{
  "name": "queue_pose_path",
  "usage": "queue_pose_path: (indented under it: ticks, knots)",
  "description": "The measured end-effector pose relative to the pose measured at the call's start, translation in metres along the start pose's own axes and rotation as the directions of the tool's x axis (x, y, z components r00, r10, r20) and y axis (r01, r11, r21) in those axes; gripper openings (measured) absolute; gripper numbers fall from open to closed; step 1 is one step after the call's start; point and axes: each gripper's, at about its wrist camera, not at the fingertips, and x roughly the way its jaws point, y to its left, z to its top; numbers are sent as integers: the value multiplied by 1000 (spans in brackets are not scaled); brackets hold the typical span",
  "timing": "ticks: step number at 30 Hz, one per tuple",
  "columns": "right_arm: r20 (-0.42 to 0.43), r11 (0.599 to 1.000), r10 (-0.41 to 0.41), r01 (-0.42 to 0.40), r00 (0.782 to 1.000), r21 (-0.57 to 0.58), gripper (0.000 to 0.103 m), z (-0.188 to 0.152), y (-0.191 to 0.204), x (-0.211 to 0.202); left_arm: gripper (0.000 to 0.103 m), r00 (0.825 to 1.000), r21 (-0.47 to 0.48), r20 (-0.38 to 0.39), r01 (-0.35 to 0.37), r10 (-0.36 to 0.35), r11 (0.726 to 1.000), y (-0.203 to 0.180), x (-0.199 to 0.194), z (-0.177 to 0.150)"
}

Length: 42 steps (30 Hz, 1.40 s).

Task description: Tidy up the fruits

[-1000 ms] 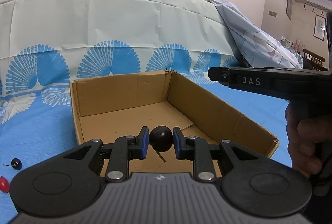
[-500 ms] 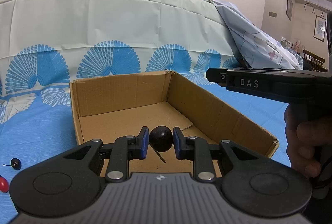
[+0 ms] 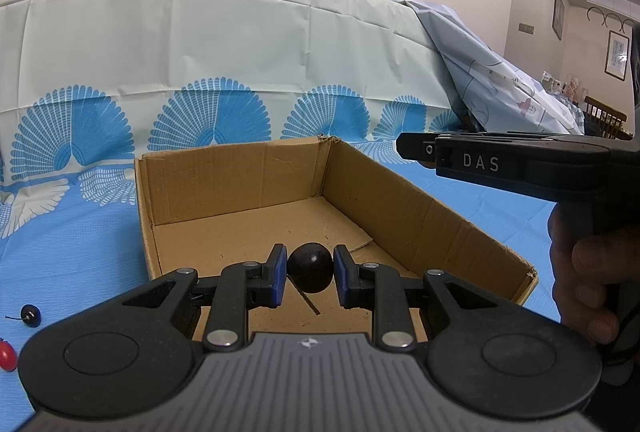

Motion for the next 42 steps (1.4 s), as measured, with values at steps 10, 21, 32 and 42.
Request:
queue_pose_path:
  ticks: [10, 21, 32, 42]
  knots:
    - [-16, 1000, -9, 9, 1000, 9, 57, 0, 1, 3, 44, 999, -12, 8, -36, 36, 999, -3, 1, -1]
    - [17, 993, 4, -6, 1000, 116, 57, 3, 9, -6, 40, 990, -18, 108, -86, 88, 996, 13, -38, 1]
    - [65, 988, 118, -123, 991, 88, 40, 0, 66, -17, 37, 939, -12, 116, -323, 322, 946, 103, -113, 37]
    - [75, 938, 345, -343, 935, -42, 27, -9, 134, -31, 37, 915, 26, 60, -402, 400, 915, 133, -148, 9]
